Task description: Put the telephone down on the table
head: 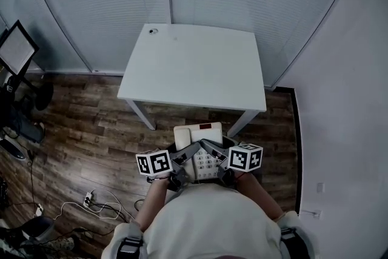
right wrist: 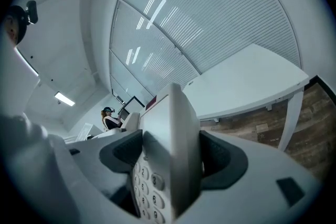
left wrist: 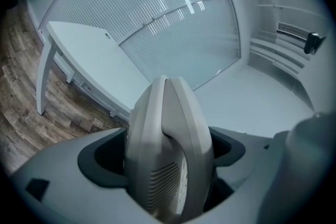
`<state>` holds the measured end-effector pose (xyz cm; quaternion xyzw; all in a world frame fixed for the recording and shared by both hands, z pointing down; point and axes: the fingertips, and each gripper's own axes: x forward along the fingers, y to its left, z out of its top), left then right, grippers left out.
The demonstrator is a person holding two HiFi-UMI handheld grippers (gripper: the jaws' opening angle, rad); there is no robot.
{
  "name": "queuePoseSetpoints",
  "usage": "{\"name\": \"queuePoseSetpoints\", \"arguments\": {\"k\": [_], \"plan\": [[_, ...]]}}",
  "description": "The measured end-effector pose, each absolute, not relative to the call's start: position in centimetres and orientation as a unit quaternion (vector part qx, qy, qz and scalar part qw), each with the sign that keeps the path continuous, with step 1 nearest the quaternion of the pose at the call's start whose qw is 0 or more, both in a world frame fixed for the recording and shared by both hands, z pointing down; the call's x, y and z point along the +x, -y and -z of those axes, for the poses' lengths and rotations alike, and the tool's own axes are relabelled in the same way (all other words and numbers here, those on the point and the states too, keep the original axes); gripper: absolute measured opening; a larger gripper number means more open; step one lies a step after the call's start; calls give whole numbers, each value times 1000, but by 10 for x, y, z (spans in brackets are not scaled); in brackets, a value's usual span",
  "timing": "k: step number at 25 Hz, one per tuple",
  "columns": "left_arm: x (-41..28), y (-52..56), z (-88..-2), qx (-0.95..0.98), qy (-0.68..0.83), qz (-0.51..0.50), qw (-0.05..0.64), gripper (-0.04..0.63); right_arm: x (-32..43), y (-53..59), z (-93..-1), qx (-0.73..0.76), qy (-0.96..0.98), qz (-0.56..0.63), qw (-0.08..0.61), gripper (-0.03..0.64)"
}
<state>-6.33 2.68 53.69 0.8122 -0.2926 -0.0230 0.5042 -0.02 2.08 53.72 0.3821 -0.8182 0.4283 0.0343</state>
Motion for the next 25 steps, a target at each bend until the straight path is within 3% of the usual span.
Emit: {"name": "queuePoseSetpoints", "arguments": {"k": [25], "plan": [[-100,96,-546,819,286,8,497,431,-38,101,-547,389,815,-429,19,339]]}}
